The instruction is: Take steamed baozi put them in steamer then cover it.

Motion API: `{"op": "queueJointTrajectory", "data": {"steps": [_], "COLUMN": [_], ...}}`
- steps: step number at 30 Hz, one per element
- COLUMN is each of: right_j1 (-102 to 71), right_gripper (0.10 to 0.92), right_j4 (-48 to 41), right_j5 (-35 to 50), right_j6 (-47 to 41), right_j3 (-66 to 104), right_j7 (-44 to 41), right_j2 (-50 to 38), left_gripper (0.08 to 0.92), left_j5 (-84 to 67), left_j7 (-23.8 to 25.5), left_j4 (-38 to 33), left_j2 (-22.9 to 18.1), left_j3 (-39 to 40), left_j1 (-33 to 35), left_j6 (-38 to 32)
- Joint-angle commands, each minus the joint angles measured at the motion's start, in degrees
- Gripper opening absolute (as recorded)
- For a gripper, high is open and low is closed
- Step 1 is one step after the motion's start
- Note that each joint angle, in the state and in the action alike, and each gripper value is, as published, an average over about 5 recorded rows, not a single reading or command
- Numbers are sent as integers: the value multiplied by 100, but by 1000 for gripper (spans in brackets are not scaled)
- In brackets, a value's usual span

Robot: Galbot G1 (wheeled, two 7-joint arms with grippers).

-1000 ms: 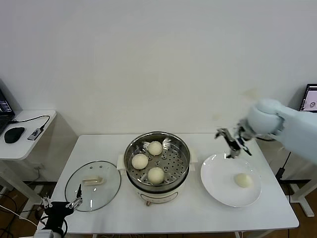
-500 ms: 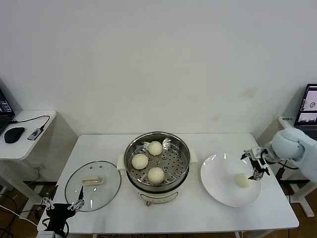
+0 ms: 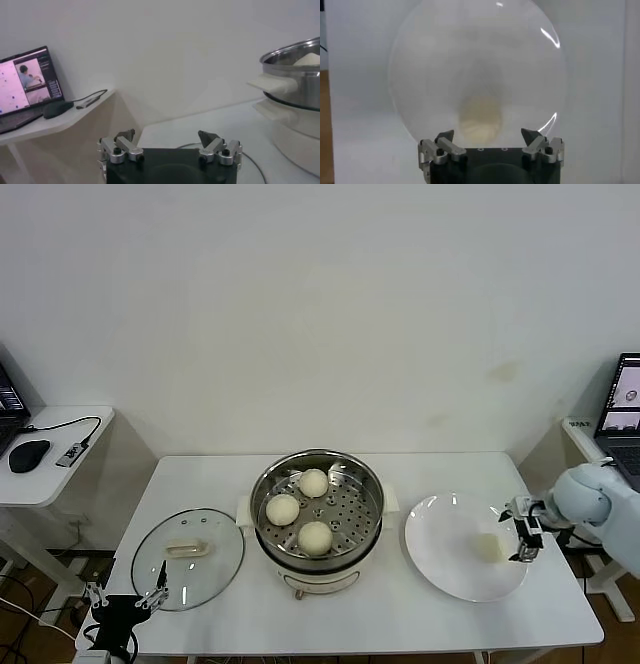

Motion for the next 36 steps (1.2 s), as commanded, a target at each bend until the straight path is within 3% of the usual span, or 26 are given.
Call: {"op": "queueJointTrajectory", "data": {"steps": [1, 14, 27, 36], "right_j1": [-331, -311, -131, 975], "right_gripper": [817, 738, 558, 543], "right_j4": [-394, -534, -479, 102], "right_j5": [-81, -110, -132, 423], "right_j6": [6, -97, -69, -299], "right_j3": [281, 259, 118, -759], "right_j7": [50, 138, -30, -81], "right_j2": [284, 530, 479, 74], "left_gripper": [823, 823, 823, 823], "left_j5": [-1, -22, -13, -22], "left_j7": [2, 6, 3, 2], "left_j4": [19, 28, 4, -55], "left_j2": [16, 21, 4, 27], "left_j3": [-13, -27, -20, -39], "left_j1": [-2, -21, -23, -14], "left_j6": [-2, 10, 9, 15]}}
